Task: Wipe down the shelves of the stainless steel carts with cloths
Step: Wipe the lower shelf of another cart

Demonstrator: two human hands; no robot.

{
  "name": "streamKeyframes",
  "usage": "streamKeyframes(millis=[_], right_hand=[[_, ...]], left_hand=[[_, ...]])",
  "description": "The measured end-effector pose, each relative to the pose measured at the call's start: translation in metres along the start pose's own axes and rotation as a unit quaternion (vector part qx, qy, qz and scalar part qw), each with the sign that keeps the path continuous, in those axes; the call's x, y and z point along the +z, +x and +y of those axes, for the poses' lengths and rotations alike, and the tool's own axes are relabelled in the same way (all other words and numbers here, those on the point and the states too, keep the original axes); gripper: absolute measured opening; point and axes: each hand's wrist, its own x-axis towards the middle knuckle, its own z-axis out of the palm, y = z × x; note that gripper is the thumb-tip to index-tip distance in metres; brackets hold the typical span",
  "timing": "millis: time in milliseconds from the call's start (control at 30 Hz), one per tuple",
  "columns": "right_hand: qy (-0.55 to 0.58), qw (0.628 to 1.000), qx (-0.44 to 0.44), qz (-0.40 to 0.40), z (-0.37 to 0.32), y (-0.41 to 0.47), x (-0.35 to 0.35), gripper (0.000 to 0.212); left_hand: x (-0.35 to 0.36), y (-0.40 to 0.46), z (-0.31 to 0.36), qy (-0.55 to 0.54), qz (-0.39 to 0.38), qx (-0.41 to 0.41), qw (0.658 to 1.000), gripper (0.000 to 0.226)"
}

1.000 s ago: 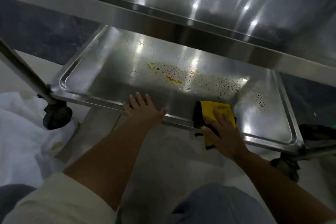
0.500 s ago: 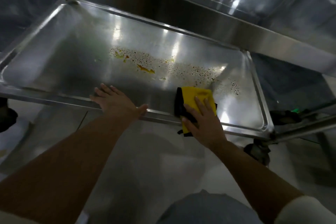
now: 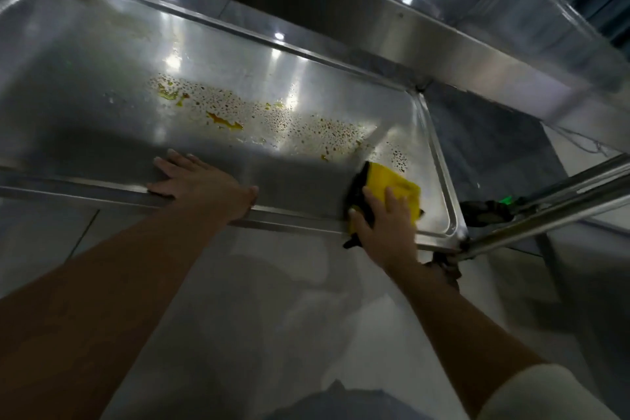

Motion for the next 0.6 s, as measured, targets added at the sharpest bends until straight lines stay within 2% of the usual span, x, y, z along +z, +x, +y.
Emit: streamKeyframes(millis=[133, 267, 333, 500, 600], right_hand=[[0.035, 0.987, -0.156, -0.002, -0.058, -0.006, 0.006, 0.055], [0.085, 0.962, -0.258, -0.037, -0.037, 0.007, -0.002, 0.052], [0.091, 0.969, -0.229, -0.032, -0.001, 0.015, -0.006, 0.052], [0.060, 0.998, -0.015, 0.002, 0.102, 0.023, -0.015, 0.057], [0.044, 0.999, 0.022, -0.005, 0.120, 0.035, -0.014, 0.061]], left_hand=[[0.011, -0.007, 0.006, -0.002, 0.001, 0.021, 1.000, 0.148], [0.018, -0.001, -0.001, -0.015, 0.018, 0.041, 0.999, 0.154], [0.019, 0.001, -0.003, -0.016, 0.017, 0.047, 0.999, 0.155], [0.027, 0.000, -0.002, -0.016, 0.010, 0.046, 0.999, 0.155], [0.026, 0.001, -0.001, -0.002, -0.007, 0.041, 0.999, 0.157]])
